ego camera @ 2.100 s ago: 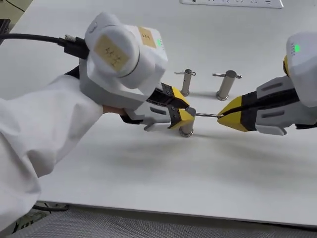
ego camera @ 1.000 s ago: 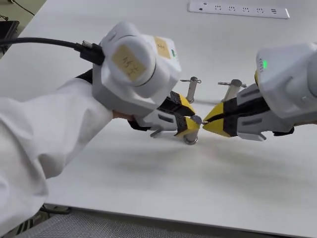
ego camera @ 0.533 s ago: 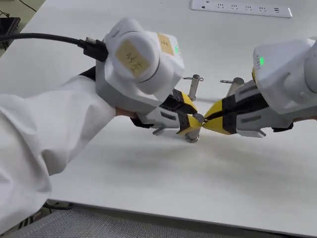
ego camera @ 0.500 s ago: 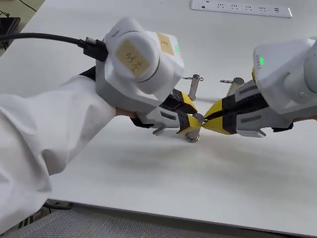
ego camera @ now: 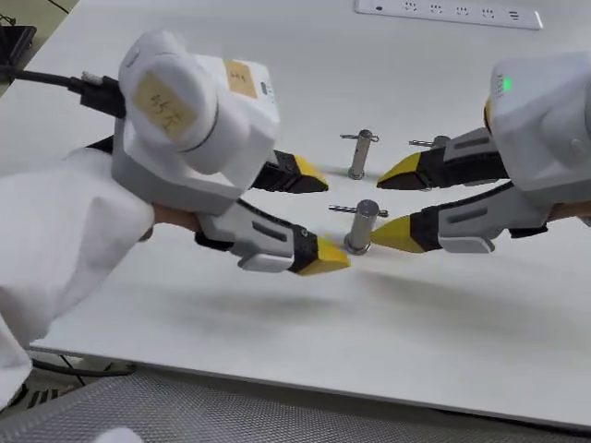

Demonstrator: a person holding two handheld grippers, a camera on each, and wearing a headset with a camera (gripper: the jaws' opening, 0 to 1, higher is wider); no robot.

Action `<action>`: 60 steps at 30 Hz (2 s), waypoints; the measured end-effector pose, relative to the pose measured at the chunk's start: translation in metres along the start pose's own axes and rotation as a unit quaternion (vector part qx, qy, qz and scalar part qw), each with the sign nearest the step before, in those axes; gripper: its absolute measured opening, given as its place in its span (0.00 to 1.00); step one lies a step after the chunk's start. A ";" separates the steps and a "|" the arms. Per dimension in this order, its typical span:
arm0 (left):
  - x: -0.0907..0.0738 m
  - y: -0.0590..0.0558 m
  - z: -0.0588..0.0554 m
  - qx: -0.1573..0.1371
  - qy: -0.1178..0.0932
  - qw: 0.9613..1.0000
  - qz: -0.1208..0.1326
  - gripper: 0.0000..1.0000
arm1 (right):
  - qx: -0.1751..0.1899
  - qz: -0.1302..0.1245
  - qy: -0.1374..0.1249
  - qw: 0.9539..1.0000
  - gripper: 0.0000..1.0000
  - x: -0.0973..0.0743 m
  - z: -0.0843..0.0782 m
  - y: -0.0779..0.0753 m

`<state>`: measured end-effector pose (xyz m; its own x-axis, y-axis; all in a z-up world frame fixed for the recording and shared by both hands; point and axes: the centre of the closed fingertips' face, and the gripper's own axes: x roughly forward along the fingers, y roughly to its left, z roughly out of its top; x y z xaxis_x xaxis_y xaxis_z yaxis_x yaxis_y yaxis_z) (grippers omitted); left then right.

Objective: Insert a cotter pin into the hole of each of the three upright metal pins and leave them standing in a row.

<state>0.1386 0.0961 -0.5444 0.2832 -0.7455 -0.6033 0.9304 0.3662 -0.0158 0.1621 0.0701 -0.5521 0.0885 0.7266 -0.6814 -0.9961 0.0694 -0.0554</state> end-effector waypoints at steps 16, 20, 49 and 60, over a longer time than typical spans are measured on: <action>-0.010 -0.008 -0.039 -0.114 -0.022 0.993 0.024 0.99 | 0.018 0.005 0.014 1.000 0.28 0.011 -0.002 0.004; -0.010 -0.012 -0.040 -0.114 -0.019 0.993 0.023 0.99 | 0.020 0.005 0.014 1.000 0.25 0.015 -0.002 0.004; -0.010 -0.012 -0.027 -0.101 -0.018 0.994 0.031 0.99 | 0.010 0.017 0.021 1.000 0.08 0.011 -0.011 0.009; -0.006 -0.015 -0.032 -0.109 -0.012 0.994 0.023 0.99 | 0.011 -0.005 0.012 1.000 0.08 -0.042 -0.040 -0.026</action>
<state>0.1155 0.1133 -0.5659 0.3319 -0.7370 -0.5888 0.8444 0.5104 -0.1628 0.1836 0.0109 -0.5511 0.0981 0.7090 -0.6984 -0.9947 0.0913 -0.0469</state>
